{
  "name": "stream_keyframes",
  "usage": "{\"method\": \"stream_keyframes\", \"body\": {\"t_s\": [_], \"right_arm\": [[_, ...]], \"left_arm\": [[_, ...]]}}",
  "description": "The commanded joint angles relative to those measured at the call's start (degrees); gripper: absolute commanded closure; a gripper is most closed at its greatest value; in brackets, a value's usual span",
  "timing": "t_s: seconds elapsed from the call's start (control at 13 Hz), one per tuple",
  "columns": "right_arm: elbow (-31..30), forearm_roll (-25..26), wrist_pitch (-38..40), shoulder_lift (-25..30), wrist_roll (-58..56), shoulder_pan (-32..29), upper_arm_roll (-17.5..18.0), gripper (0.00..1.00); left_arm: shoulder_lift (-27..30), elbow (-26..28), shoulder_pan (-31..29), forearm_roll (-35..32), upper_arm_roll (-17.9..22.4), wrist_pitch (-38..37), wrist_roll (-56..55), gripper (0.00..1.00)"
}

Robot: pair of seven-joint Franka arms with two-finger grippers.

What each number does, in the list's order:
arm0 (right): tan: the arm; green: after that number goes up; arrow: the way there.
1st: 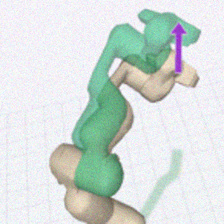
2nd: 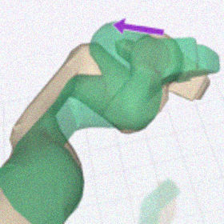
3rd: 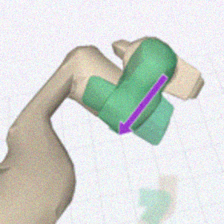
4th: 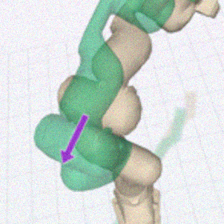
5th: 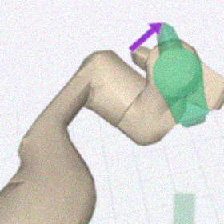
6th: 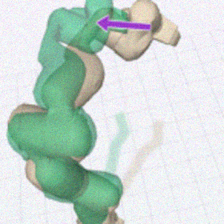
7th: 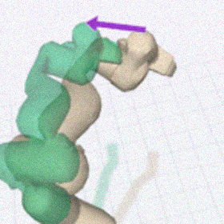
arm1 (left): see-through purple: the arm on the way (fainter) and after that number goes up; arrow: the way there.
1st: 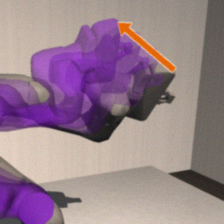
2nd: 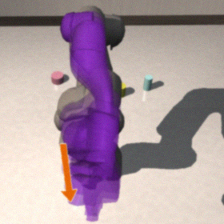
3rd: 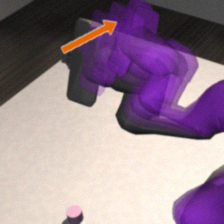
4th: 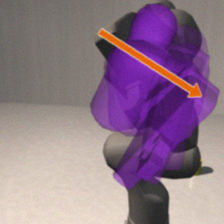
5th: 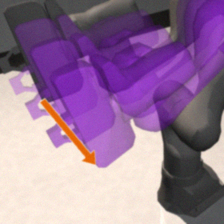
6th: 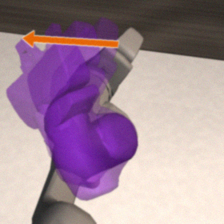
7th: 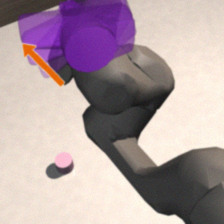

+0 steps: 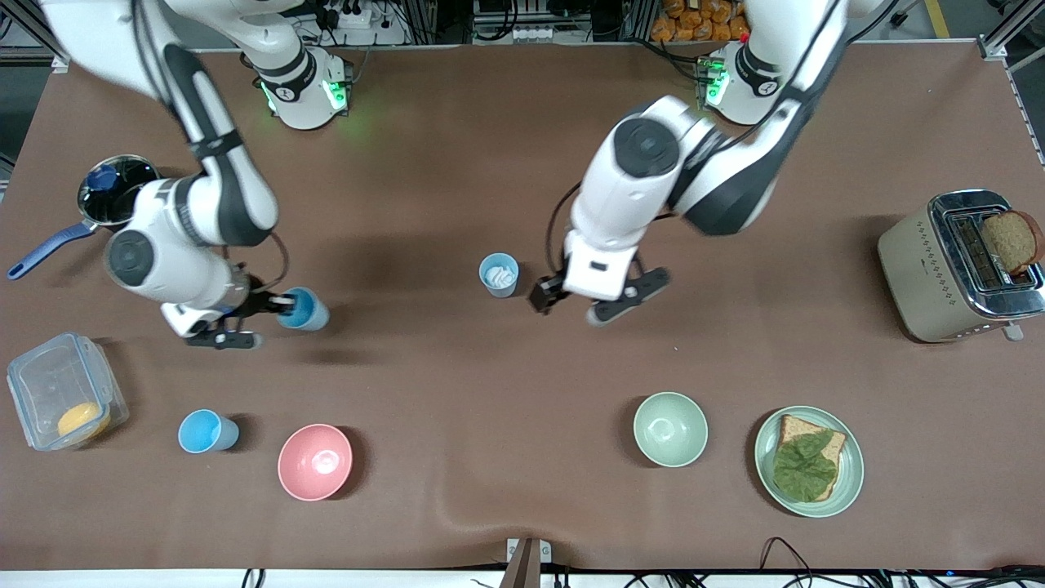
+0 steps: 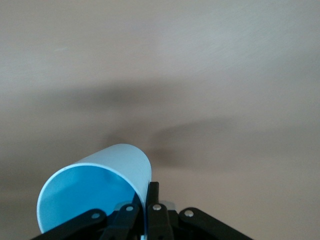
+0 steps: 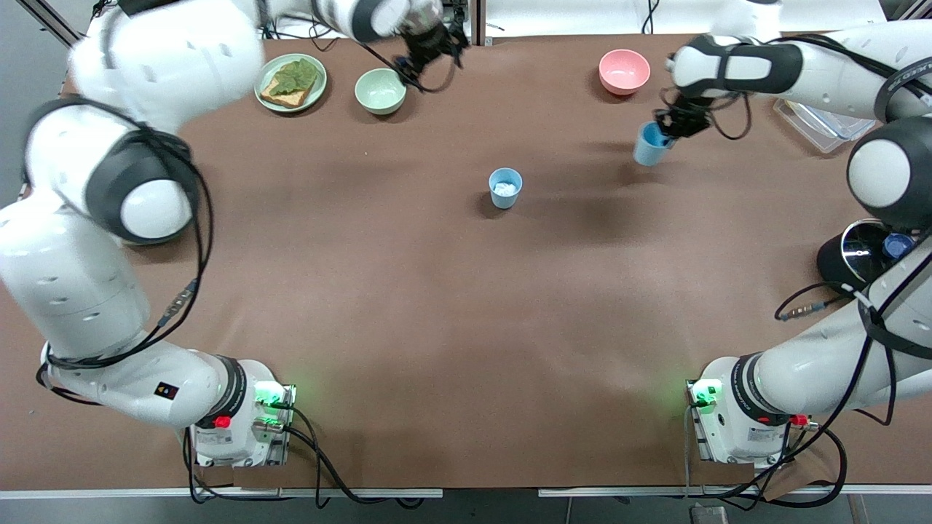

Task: Stack blue cups with both arms
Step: 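Move the right gripper's cup over the placed cup while the left gripper withdraws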

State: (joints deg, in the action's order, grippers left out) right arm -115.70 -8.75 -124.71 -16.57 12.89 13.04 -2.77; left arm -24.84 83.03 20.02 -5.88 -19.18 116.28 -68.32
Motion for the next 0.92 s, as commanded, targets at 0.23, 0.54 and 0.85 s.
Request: {"method": "stream_keyframes", "body": {"t_s": [0.23, 0.54, 0.85], "right_arm": [[9.4, -5.3, 7.2, 0.7, 28.4, 17.6, -0.6, 1.00], [11.8, -8.7, 2.6, -2.4, 39.4, 25.7, -0.7, 1.00], [11.8, -8.5, -2.0, -5.6, 43.3, 28.9, -0.7, 1.00]], "left_arm": [[11.6, 2.8, -15.8, -0.2, -0.9, -15.8, 27.0, 0.00], [16.4, 2.8, -22.4, -0.2, -0.9, -22.1, 40.9, 0.00], [20.9, 3.8, -23.1, 0.5, 2.0, -26.0, 46.9, 0.00]]}}
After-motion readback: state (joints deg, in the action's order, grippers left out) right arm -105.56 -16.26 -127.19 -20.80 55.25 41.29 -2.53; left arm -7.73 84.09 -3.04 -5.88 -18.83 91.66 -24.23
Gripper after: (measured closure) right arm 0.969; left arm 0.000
